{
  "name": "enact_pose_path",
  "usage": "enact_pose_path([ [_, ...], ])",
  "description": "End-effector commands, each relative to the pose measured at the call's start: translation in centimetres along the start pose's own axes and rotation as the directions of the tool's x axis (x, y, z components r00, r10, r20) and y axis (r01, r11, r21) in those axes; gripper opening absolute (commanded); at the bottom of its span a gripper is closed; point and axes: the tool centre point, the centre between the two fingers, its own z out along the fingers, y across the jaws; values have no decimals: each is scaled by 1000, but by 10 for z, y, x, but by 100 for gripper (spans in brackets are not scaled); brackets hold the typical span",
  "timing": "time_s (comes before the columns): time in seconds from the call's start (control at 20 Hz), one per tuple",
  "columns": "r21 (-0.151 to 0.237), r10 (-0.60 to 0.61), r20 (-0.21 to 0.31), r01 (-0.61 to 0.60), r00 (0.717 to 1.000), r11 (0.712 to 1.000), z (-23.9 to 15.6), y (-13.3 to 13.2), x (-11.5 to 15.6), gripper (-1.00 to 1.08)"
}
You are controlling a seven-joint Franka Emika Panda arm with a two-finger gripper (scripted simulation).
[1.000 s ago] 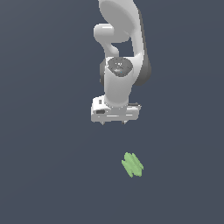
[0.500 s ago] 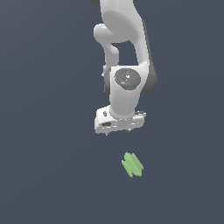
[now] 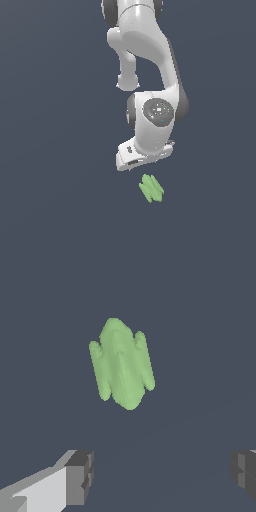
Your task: Pick up the object and move it to a goal position.
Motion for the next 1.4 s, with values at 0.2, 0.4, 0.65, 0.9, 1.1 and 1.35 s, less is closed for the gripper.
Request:
enact_pose_path([
  [0.2,9,-81,-6,81,997,997,17,-9,30,100],
  [0.4,15,-126,-10,126,992,992,28,-15,45,100],
  [0.65,22,-169,-15,170,985,985,39,-20,59,100],
  [0.9,26,-197,-18,198,980,980,47,-24,67,100],
  [1.1,28,-210,-20,210,978,977,51,-25,70,100],
  [1.35,29,-212,-20,213,977,977,52,-26,70,100],
])
